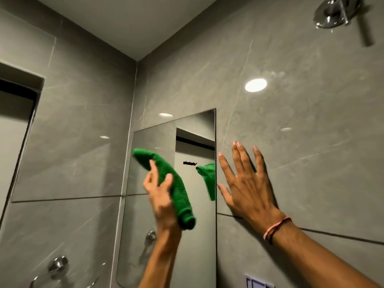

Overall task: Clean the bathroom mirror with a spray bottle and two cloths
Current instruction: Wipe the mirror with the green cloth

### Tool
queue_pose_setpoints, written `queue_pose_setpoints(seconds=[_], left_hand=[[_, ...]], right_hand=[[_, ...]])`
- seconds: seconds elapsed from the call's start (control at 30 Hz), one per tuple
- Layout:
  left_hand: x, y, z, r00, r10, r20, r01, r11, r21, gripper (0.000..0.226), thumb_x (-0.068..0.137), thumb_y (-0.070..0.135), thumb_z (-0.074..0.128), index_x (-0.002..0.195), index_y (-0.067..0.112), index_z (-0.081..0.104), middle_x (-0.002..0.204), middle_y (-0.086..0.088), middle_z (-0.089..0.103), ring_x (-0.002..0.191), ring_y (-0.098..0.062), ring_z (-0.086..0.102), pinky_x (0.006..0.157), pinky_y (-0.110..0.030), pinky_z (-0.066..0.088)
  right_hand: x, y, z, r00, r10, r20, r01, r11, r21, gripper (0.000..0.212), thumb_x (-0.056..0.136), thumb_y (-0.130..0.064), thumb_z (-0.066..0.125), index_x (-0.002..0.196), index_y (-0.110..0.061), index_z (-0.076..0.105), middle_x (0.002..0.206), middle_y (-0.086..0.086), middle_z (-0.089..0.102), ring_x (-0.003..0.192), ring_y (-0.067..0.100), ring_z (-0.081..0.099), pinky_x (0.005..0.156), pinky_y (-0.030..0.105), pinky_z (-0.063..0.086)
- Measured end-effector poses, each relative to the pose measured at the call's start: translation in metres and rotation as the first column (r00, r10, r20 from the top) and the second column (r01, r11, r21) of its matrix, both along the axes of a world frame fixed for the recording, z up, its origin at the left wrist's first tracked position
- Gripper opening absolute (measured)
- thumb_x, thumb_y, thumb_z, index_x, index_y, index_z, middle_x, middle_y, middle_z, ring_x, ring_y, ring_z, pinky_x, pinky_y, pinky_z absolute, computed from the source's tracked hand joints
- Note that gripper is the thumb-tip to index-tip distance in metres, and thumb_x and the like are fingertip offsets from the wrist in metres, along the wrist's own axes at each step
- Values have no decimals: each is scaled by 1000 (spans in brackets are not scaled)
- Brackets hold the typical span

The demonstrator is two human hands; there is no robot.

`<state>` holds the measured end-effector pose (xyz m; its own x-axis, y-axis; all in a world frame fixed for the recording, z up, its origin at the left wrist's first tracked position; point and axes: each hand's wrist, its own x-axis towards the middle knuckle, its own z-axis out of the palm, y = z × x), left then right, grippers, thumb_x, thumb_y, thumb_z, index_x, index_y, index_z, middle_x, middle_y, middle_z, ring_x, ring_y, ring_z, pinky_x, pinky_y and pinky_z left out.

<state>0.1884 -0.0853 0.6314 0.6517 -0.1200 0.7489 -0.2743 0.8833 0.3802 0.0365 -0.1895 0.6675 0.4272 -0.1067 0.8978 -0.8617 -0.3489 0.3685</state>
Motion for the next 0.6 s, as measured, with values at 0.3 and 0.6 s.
queue_pose_setpoints(seconds=[0.3, 0.6], left_hand=[[28, -122, 55, 465, 544, 698, -714, 697, -67, 56, 101, 49, 13, 156, 45, 2, 170, 8, -9, 156, -4, -14, 130, -43, -3], [160, -134, 178, 591, 596, 544, -739, 671, 69, 54, 102, 44, 27, 155, 40, 24, 171, -5, 13, 157, -21, 12, 128, -51, 9]], right_hand=[[13, -19, 1, 996, -73, 55, 77, 994, -75, 91, 82, -72, 48, 160, -26, 35, 171, 26, 16, 159, 46, 19, 124, 73, 5], [34, -27, 1, 988, -76, 133, 99, 979, -178, 89, 82, -57, 56, 161, -22, 34, 169, 28, 24, 157, 48, 24, 120, 79, 11]])
